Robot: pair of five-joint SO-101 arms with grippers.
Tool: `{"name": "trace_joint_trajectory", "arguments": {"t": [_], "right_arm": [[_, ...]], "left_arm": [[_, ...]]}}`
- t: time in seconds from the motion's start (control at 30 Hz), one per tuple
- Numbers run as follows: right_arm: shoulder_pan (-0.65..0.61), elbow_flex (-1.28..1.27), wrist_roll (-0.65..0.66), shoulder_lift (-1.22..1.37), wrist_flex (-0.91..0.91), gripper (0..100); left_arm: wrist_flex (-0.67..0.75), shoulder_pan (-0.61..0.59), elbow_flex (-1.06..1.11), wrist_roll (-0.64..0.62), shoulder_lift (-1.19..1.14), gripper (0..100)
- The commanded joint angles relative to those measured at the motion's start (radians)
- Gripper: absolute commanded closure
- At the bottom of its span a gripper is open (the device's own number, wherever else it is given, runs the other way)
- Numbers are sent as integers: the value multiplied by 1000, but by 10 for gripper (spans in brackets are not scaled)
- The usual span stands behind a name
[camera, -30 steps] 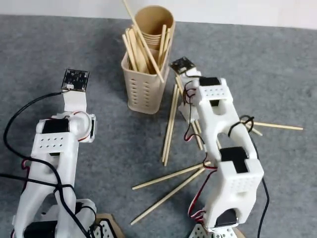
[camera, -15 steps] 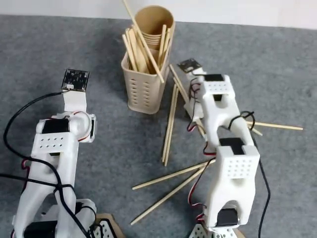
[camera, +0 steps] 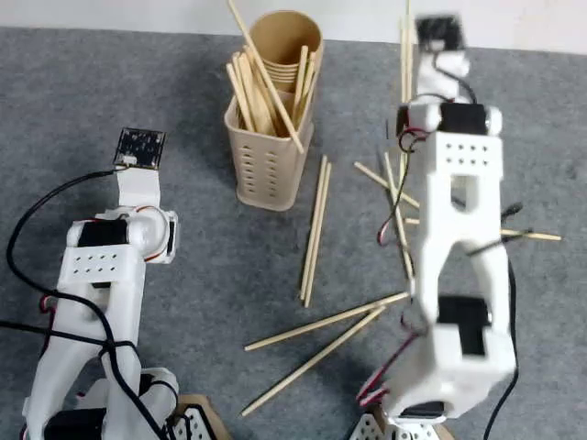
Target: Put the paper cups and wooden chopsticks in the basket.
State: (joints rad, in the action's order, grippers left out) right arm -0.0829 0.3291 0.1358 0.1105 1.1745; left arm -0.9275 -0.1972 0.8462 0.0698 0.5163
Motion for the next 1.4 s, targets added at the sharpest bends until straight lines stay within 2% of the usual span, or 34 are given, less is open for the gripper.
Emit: {"name": "trace_joint_trajectory", "arguments": {"t": [0.0, 0.17, 0.37, 0.47, 0.57, 0.67, 0.8, 0.9, 1.0, 1.2, 1.27, 1.37], "right_arm": [[-94, 45, -63, -193, -153, 993], [-237, 45, -71, -225, -493, 991], [-414, -59, -100, -226, -690, 992], [-441, -222, -158, -231, -845, 992], [-440, -409, -157, -236, -989, 992], [-440, -535, -130, -236, -1050, 992], [-458, -547, 2, -236, -1049, 957], [-458, -542, -49, -237, -1015, 853], [-461, -483, -66, -252, -865, 843], [-455, -317, -66, -397, -673, 845], [-432, -292, -64, -458, -544, 846], [-410, -280, -28, -539, -228, 846]], "left_arm": [[17, -5, -4, 3, 31, 835], [17, -5, -4, 3, 30, 835], [31, -5, -2, 3, 30, 835], [78, -8, 30, 3, 30, 835], [120, -8, 51, 5, 30, 835], [120, -8, 51, 5, 30, 835], [120, -8, 51, 5, 30, 835], [120, -10, 51, 5, 30, 835], [120, -10, 53, 6, 30, 835], [121, -8, 53, 6, 30, 835], [121, -8, 53, 6, 30, 835], [121, -10, 53, 6, 30, 835]]}}
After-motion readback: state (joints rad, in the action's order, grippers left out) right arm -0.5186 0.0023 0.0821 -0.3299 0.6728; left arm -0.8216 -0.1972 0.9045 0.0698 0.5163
